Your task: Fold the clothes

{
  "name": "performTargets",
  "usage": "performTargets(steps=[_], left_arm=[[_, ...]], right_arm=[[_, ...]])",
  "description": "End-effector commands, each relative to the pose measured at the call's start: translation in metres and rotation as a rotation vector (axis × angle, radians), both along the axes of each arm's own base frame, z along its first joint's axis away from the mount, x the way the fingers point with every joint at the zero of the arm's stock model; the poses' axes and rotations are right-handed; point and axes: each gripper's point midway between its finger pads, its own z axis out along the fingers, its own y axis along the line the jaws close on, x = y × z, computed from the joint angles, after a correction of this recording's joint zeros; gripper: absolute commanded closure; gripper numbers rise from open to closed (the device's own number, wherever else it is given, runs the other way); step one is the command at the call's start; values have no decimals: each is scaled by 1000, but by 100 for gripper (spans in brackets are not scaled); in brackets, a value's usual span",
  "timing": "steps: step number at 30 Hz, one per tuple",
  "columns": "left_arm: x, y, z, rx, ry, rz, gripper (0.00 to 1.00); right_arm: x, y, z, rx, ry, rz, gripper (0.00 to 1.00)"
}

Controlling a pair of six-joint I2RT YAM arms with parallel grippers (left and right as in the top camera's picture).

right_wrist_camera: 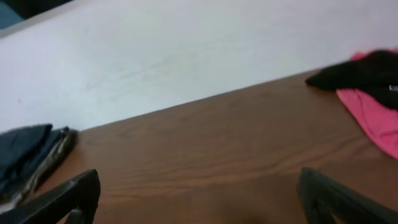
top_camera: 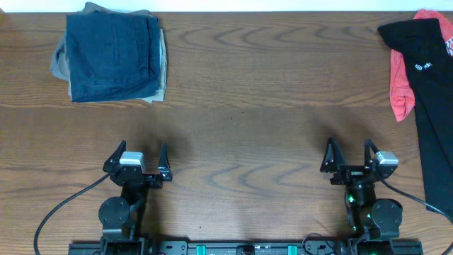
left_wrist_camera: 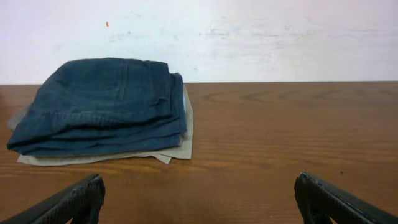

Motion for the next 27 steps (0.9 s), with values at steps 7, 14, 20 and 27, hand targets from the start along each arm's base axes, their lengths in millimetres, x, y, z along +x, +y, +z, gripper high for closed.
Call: performTargets(steps=[7, 14, 20, 27], left_arm=[[-1, -1, -15, 12, 44, -10, 2], [-1, -1, -15, 12, 44, -10, 2], [-1, -1, -15, 12, 44, -10, 2], [-1, -1, -15, 12, 44, -10, 2]], right_arm=[[-2, 8, -16, -246, 37, 48, 1], [-1, 3, -17, -286, 38, 26, 1], [-1, 3, -16, -286, 37, 25, 1], [-1, 3, -16, -286, 37, 25, 1]])
